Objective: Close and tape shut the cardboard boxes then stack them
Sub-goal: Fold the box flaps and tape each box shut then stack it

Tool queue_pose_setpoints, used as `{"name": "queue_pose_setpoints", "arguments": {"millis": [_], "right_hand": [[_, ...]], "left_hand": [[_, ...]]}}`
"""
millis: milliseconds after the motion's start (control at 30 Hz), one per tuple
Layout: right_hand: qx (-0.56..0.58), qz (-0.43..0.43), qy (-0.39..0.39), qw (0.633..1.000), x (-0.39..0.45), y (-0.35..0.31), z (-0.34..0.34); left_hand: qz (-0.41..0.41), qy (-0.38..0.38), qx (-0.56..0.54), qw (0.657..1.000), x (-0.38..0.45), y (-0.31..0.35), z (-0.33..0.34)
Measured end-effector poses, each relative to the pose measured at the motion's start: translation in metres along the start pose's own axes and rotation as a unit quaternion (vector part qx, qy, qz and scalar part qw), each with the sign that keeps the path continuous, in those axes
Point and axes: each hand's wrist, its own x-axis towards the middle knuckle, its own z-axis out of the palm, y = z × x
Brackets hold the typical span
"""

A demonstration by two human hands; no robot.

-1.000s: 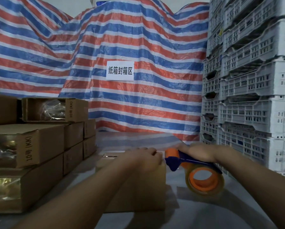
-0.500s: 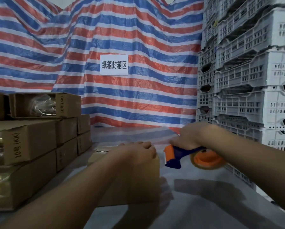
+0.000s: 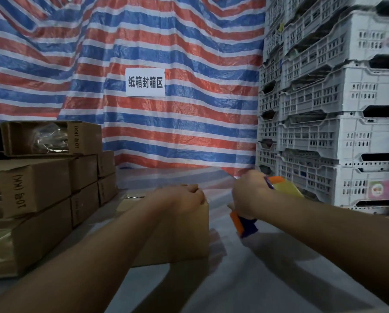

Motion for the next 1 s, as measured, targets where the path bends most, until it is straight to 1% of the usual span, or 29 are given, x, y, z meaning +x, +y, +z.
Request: {"name": "queue_pose_setpoints", "arguments": {"millis": [67,133,200,300,367,433,500,533,567,600,633,667,700,767,800,833,867,900,933,967,1000], "right_hand": [[0.055,-0.013,0.014,0.998,-0.008,0.007,0.020],[0.093,-0.030,0.030,0.995,-0.018,0.013,0.039],[0.108,-0.056,0.016,0.992,-0.028,0.010,0.054],[0.132,-0.050,-0.009,0.990,-0.040,0.004,0.074],[0.142,-0.052,-0.009,0.988,-0.046,0.005,0.081],[0.163,-0.031,-0.025,0.986,-0.052,0.009,0.081],[0.205,0.017,-0.067,0.976,-0.057,0.016,0.068],[0.237,0.042,-0.068,0.968,-0.056,0.020,0.057],[0.277,0.061,-0.036,0.958,-0.052,0.024,0.046],[0.330,0.069,0.019,0.941,-0.044,0.028,0.035],[0.406,0.065,0.080,0.908,-0.036,0.030,0.023],[0.503,0.051,0.123,0.854,-0.027,0.031,0.007],[0.602,0.029,0.141,0.785,-0.018,0.029,-0.010],[0.761,-0.015,0.118,0.638,-0.001,0.016,-0.044],[0.806,-0.034,0.099,0.582,0.005,0.006,-0.059],[0.830,-0.048,0.089,0.548,0.009,-0.006,-0.068],[0.845,-0.055,0.077,0.527,0.015,-0.018,-0.072],[0.857,-0.057,0.063,0.509,0.019,-0.029,-0.072],[0.870,-0.054,0.049,0.487,0.022,-0.038,-0.070],[0.884,-0.047,0.038,0.463,0.022,-0.044,-0.067],[0.899,-0.039,0.030,0.435,0.023,-0.046,-0.062]], "left_hand": [[0.008,0.001,0.006,1.000,-0.001,-0.001,0.001],[-0.004,-0.001,-0.040,0.999,0.002,0.000,0.001],[-0.010,0.000,-0.076,0.997,0.003,0.001,0.001],[-0.002,0.001,-0.026,1.000,0.002,0.001,0.000],[-0.002,0.003,-0.027,1.000,0.002,0.000,-0.001],[-0.003,0.002,-0.052,0.999,0.003,-0.001,-0.001],[-0.013,0.005,-0.085,0.996,0.003,-0.002,0.000],[-0.019,0.007,-0.092,0.996,0.004,-0.003,0.001],[-0.021,0.008,-0.091,0.996,0.004,-0.005,0.002],[-0.020,0.009,-0.084,0.996,0.006,-0.006,0.001],[-0.023,0.008,-0.081,0.996,0.007,-0.005,0.001],[-0.024,0.006,-0.078,0.997,0.008,-0.004,0.000],[-0.027,0.001,-0.069,0.997,0.010,-0.002,0.002],[-0.024,-0.005,-0.060,0.998,0.012,-0.001,0.002],[-0.019,-0.009,-0.075,0.997,0.013,-0.001,0.000],[-0.029,-0.022,-0.102,0.994,0.010,-0.004,-0.002],[-0.041,-0.038,-0.130,0.990,0.008,0.000,-0.005],[-0.072,-0.026,-0.154,0.985,0.005,0.003,-0.002],[-0.088,-0.033,-0.177,0.980,0.004,0.011,0.006],[-0.084,-0.105,-0.245,0.960,-0.001,0.012,0.011],[-0.120,-0.138,-0.247,0.952,0.005,0.014,0.008]]}}
